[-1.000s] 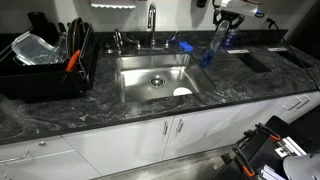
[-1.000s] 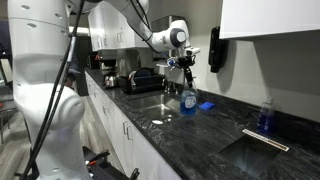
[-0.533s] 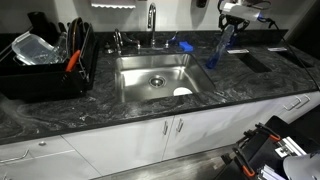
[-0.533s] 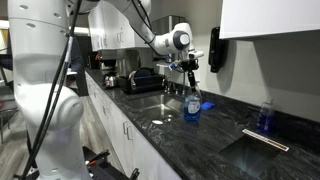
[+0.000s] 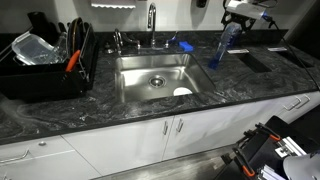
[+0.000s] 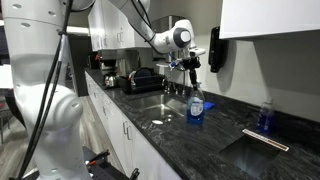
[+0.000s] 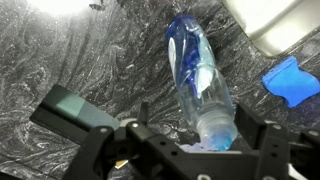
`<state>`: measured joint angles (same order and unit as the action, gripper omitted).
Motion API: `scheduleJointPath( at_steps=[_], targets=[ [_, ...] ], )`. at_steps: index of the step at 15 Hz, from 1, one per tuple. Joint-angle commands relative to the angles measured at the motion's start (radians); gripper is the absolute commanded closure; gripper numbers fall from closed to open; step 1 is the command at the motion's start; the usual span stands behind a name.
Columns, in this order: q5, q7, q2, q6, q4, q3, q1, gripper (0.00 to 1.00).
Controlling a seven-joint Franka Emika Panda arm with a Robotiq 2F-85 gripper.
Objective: Remove the dishwashing liquid from the sink and place it on the right side of the countertop
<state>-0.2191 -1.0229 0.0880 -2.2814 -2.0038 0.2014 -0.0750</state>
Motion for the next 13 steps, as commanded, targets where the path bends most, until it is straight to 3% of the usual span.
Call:
scheduleJointPath(
  at_steps=[1, 5, 8, 13],
  targets=[
    [0.016, 0.085, -0.073, 0.025, -0.064, -0.027, -0.01, 0.0],
    [0.064, 0.209, -0.11, 0.126, -0.081, -0.058, -0.005, 0.0],
    [0.11, 0.35, -0.118, 0.266, -0.06, -0.08, 0.0, 0.0],
    [0.07, 0.481, -0.159, 0.396, -0.043, -0.103, 0.0, 0.0]
  ],
)
